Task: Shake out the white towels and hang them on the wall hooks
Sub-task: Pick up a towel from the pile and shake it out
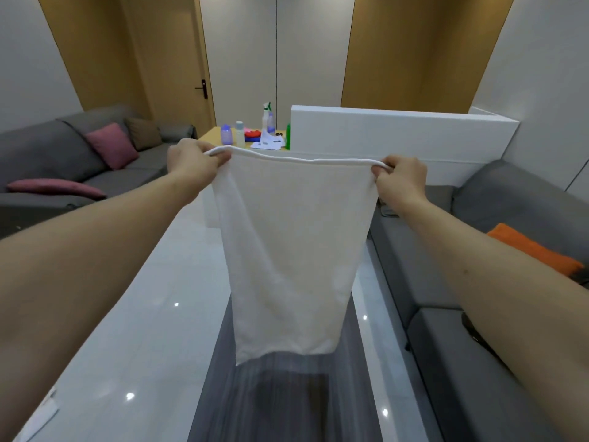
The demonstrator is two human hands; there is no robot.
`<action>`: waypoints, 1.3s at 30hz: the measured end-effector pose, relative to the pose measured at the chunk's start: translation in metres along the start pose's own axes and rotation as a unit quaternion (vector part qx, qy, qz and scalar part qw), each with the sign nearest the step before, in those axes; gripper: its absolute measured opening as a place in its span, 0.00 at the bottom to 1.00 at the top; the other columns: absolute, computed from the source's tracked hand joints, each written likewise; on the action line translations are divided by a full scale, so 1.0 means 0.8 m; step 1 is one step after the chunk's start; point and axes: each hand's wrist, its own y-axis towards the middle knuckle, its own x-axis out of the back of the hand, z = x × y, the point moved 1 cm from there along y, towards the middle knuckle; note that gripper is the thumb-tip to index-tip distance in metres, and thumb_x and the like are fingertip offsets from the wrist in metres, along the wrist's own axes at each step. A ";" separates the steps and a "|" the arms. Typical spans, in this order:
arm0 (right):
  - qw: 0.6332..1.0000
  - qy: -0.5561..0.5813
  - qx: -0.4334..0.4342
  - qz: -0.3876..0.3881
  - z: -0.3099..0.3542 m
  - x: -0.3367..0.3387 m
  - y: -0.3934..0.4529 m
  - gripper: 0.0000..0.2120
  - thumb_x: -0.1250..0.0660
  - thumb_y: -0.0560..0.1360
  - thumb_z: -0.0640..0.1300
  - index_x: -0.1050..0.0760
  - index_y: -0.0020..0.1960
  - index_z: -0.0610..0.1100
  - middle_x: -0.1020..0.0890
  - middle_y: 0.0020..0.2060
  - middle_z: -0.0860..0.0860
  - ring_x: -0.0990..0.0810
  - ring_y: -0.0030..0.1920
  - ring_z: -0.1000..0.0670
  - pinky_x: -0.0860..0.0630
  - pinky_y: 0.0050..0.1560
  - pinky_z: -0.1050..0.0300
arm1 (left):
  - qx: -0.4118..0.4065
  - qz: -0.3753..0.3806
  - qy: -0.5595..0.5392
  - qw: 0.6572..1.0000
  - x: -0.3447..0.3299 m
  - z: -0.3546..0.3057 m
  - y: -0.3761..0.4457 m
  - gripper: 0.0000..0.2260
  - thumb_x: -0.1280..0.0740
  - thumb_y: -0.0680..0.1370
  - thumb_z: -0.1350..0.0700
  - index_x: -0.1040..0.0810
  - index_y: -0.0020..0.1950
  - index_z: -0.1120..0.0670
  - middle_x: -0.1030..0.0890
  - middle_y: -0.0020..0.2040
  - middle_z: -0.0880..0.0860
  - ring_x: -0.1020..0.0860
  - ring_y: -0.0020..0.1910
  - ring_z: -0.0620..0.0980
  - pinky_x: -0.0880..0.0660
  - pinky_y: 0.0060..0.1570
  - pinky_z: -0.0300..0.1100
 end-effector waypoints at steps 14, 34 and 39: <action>0.997 -0.031 -0.044 0.054 -0.062 0.019 -0.272 0.05 0.31 0.72 0.39 0.17 0.41 0.41 0.16 0.35 0.45 0.23 0.37 0.48 0.37 0.37 0.59 | 0.042 0.089 0.027 0.995 0.058 0.138 -0.230 0.08 0.27 0.73 0.44 0.15 0.40 0.48 0.18 0.36 0.45 0.21 0.42 0.47 0.29 0.44 0.39; 0.924 -0.090 -0.303 0.217 -0.137 0.038 -0.752 0.07 0.35 0.70 0.36 0.19 0.37 0.43 0.19 0.32 0.47 0.20 0.38 0.45 0.26 0.36 0.57 | 0.135 0.415 0.201 0.877 0.133 0.383 -0.621 0.11 0.29 0.76 0.45 0.15 0.45 0.53 0.17 0.41 0.51 0.22 0.40 0.48 0.28 0.39 0.40; 0.909 -0.105 -0.327 0.235 -0.161 0.013 -0.738 0.08 0.36 0.72 0.39 0.21 0.37 0.42 0.21 0.32 0.47 0.20 0.38 0.44 0.26 0.32 0.57 | 0.132 0.420 0.231 0.868 0.103 0.398 -0.608 0.11 0.30 0.76 0.45 0.16 0.40 0.51 0.19 0.36 0.50 0.21 0.38 0.48 0.25 0.37 0.41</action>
